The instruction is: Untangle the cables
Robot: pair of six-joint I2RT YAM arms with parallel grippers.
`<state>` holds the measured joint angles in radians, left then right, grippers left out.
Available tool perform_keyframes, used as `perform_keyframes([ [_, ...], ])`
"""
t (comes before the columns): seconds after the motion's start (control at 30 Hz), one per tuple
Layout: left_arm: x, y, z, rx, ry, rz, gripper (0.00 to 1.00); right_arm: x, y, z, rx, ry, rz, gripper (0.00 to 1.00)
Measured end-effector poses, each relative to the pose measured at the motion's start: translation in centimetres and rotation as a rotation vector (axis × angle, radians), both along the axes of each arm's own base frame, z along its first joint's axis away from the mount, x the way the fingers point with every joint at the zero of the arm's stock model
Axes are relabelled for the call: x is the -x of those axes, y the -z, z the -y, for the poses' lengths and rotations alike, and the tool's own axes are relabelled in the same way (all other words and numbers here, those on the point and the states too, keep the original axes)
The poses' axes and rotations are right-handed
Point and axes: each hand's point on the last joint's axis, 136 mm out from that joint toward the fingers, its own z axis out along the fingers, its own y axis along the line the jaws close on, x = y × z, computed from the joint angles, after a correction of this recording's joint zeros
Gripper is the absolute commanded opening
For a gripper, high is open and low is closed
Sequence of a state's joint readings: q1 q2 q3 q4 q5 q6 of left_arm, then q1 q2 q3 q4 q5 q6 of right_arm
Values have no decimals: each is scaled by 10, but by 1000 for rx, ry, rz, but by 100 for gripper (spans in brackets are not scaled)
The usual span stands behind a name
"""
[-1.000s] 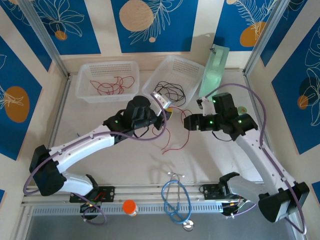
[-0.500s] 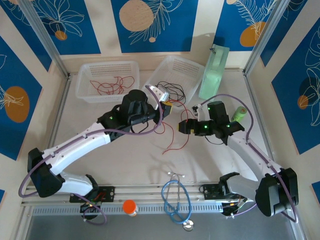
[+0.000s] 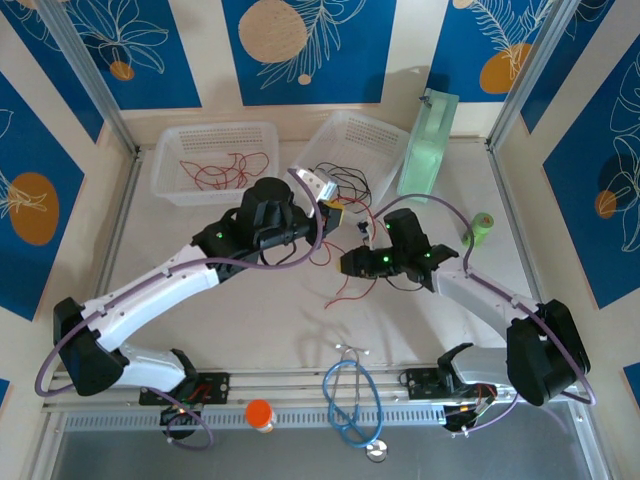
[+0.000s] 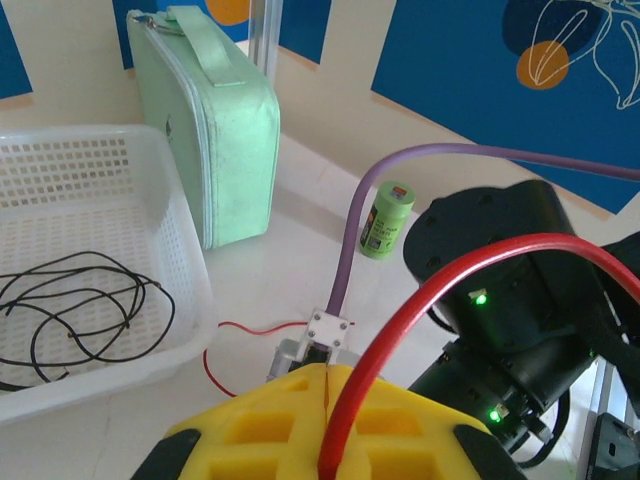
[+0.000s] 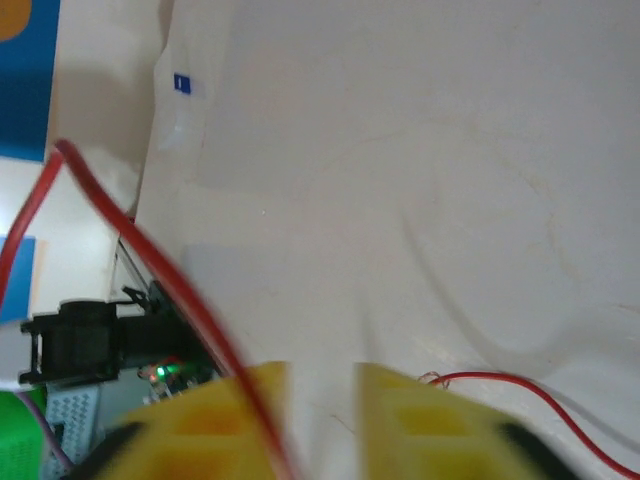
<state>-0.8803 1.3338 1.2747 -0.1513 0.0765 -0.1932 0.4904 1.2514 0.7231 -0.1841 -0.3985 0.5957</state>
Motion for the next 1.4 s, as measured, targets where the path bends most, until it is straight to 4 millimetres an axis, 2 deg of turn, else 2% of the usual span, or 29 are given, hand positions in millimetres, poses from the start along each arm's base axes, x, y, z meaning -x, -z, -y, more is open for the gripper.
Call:
perform_keyframes([
  [0.13, -2, -14, -7, 2, -26, 37, 0, 0, 6, 4, 17, 29, -13, 0],
  [0.43, -31, -76, -40, -62, -233, 276, 0, 15, 33, 11, 41, 63, -91, 0],
  [0.7, -60, -73, -58, -187, -369, 379, 0, 22, 27, 1, 1, 8, -78, 1],
  [0.77, -66, -72, -61, -205, -394, 394, 0, 23, 27, 0, 1, 0, -73, 34],
  [0.83, -74, -71, -65, -222, -419, 406, 0, 24, 27, 2, 5, 1, -74, 56],
  [0.93, -90, -72, -74, -241, -469, 415, 0, 25, 18, 7, -2, 7, -52, 72],
  [1.0, -102, -75, -83, -251, -506, 424, 0, 25, 8, 12, -10, 17, -21, 76],
  [1.17, -130, -84, -114, -260, -610, 445, 0, 28, -13, 30, -30, 58, 43, 76],
  [1.23, -142, -88, -128, -262, -656, 456, 0, 33, -13, 38, -31, 78, 49, 75],
  [1.4, -182, -105, -170, -261, -808, 515, 0, 54, 6, 59, -3, 122, -8, 75],
])
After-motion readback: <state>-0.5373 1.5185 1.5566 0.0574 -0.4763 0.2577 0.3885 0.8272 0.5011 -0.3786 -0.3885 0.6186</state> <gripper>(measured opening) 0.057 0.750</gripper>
